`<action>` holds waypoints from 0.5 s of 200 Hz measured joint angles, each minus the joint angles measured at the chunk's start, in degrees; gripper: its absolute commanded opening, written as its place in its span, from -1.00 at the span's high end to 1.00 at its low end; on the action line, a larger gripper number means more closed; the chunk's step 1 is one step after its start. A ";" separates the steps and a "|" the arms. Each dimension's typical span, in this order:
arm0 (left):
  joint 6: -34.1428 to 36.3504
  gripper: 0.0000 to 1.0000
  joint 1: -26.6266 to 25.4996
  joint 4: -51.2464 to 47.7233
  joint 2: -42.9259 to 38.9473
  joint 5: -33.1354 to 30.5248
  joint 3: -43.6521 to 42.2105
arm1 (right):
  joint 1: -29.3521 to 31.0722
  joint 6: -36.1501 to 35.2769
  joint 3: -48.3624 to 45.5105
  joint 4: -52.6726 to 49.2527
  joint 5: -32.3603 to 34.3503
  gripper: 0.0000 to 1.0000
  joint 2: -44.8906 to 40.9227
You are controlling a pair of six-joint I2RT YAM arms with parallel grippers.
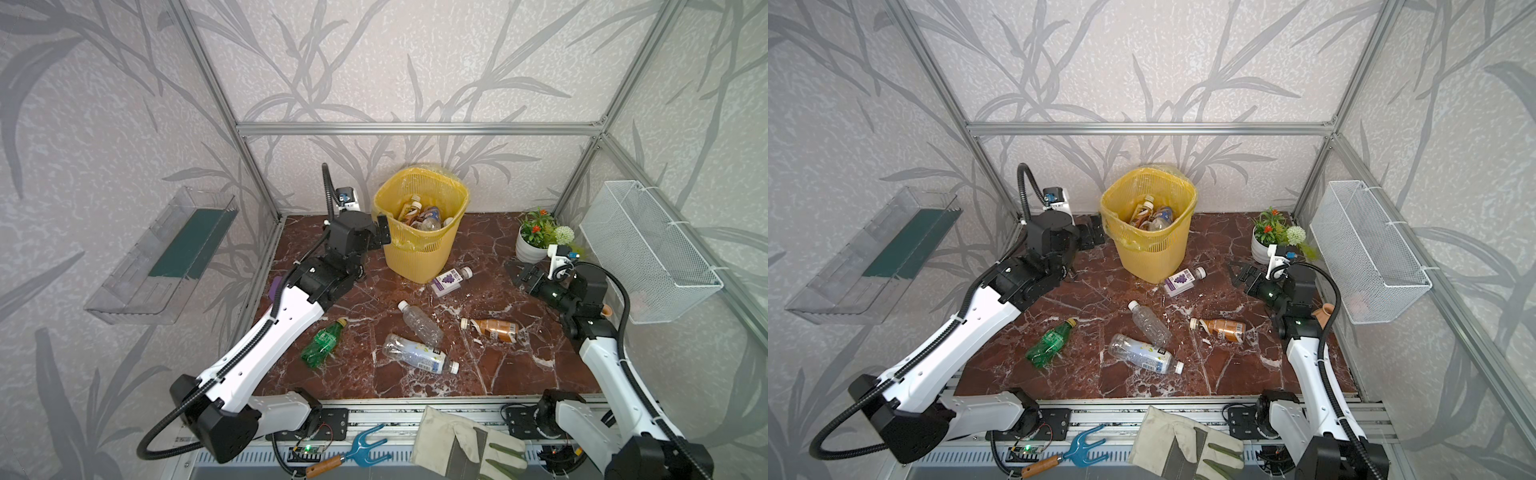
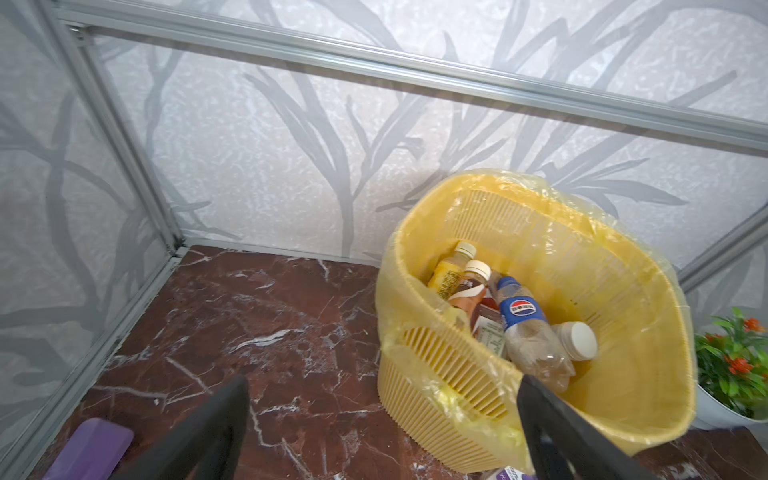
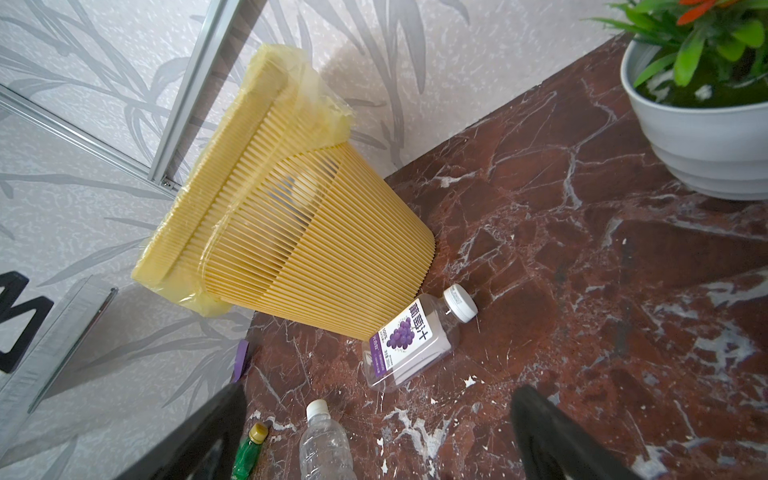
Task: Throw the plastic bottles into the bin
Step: 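Withdraw the left gripper and move it above the green soda bottle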
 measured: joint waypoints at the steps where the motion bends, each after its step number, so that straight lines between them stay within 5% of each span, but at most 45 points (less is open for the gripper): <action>1: -0.07 -0.99 0.04 0.02 -0.22 -0.15 -0.26 | 0.00 0.00 0.00 -0.02 0.00 -0.99 0.04; 24: -4.66 -0.99 2.49 -2.14 -5.92 -3.61 -6.91 | 0.00 0.07 0.00 -1.40 -0.04 -0.92 1.57; 66: -21.33 -0.99 15.08 -13.90 -11.39 -3.74 -14.45 | 2.01 -2.62 1.66 -5.55 0.39 -0.90 4.98; 100: -37.73 -0.99 16.79 -22.08 -16.50 -0.26 -21.73 | 4.48 -5.90 4.55 -8.57 1.07 -0.90 6.67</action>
